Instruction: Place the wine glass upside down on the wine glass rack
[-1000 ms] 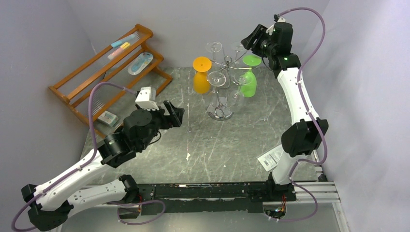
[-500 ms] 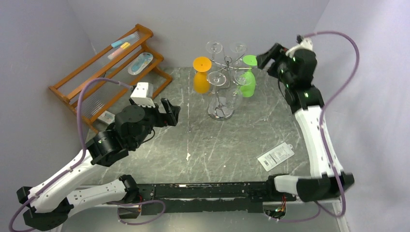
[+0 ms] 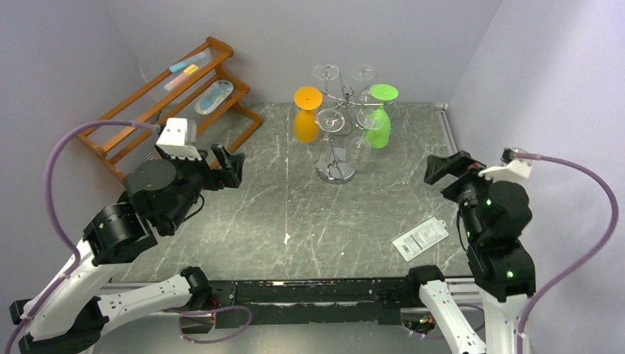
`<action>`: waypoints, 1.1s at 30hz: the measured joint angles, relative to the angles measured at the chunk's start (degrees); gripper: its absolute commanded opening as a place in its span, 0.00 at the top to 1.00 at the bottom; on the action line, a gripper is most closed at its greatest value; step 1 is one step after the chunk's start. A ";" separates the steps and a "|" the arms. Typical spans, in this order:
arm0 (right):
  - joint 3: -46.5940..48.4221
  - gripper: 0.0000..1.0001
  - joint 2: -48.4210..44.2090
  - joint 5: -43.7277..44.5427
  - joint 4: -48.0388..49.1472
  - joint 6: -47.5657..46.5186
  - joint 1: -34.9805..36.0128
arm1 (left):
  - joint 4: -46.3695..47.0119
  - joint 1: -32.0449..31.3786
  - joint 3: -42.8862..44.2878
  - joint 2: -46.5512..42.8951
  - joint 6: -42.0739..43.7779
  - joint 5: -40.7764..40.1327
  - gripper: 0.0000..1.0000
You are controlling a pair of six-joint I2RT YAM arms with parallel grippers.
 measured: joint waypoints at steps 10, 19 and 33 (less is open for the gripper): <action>9.27 0.00 -3.98 1.70 -10.62 -4.33 0.00 | -5.88 0.00 7.19 -3.78 3.76 -0.68 0.04; 10.23 0.00 -3.76 0.33 -12.13 -5.73 0.00 | -7.37 0.00 9.86 -6.51 4.70 0.72 0.04; 10.38 0.00 -3.45 -1.75 -12.31 -5.95 0.00 | -7.32 0.00 9.05 -7.98 4.68 1.86 0.04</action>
